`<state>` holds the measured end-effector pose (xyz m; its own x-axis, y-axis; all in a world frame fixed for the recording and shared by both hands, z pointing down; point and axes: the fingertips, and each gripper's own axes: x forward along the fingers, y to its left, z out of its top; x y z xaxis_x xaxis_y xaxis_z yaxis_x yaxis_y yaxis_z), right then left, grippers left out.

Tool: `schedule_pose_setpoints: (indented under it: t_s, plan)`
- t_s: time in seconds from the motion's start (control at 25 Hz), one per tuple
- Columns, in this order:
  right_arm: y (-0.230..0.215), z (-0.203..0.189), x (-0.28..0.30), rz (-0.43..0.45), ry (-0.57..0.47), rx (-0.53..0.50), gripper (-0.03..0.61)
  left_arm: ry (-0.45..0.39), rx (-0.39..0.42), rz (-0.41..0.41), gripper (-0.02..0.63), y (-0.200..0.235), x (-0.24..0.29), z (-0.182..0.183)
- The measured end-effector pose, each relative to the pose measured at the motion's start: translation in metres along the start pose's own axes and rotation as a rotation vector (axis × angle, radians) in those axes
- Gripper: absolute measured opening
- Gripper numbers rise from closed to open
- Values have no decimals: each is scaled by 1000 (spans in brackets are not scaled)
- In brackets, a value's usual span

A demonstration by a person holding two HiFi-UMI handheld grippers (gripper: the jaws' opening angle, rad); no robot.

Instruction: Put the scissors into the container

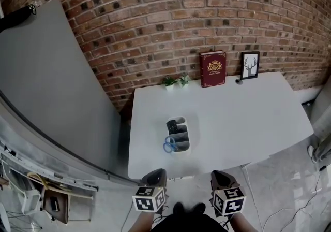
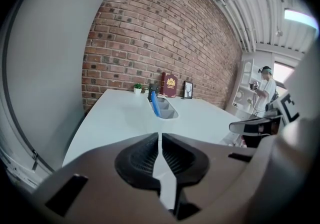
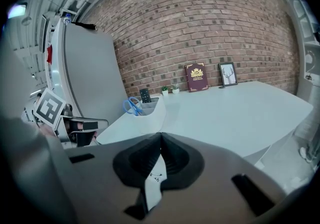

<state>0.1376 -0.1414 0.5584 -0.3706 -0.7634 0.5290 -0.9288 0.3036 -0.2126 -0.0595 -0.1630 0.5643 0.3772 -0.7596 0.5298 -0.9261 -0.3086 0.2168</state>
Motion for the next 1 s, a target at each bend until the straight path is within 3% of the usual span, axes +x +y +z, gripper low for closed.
schedule_pose_setpoints:
  t_s: [1.0]
  plan:
    - [12,17,-4,44,-54,-40,0,-45,-25,3,25,4,-8,8]
